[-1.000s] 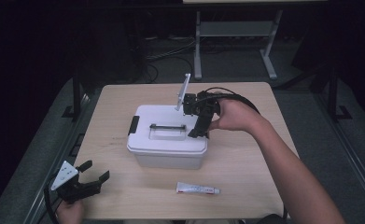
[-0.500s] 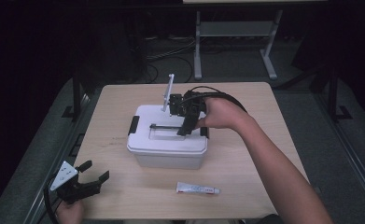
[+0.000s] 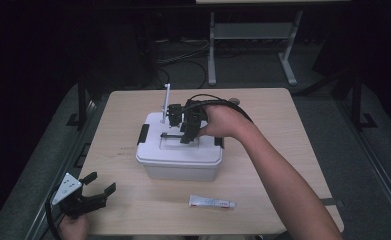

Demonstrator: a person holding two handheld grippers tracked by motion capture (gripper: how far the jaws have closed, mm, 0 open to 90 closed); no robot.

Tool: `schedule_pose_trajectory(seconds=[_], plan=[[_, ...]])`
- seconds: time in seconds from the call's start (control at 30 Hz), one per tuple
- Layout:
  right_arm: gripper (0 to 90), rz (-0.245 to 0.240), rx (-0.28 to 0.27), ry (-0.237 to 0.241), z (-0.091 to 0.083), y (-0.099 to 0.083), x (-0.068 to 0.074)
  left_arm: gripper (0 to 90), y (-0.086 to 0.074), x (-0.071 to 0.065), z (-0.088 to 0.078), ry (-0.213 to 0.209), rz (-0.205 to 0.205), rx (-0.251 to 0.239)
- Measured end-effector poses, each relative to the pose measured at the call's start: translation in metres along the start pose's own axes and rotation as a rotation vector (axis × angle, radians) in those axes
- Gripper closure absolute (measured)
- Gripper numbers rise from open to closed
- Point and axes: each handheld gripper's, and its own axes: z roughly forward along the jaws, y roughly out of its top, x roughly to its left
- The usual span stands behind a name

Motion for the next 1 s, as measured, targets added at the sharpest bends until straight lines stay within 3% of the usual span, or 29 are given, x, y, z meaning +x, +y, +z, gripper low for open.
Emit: schedule_pose_trajectory(seconds=[0.17,0.27,0.6,1.0], plan=[[70.8,-0.013,0.047,-0.001,0.006,0.008,-0.002,15.0,0.000,0.001,-0.001,0.000,-0.006,-0.003],[73.1,-0.011,0.047,0.002,0.006,0.009,-0.003,15.0,0.000,0.001,-0.001,0.001,-0.005,-0.006],[76.3,0.016,0.057,-0.010,0.000,0.010,-0.016,15.0,0.000,0.000,-0.001,0.000,0.001,-0.001],[81.6,0.044,0.042,0.026,0.004,0.009,-0.026,15.0,0.000,0.000,-0.001,0.001,-0.004,-0.003]])
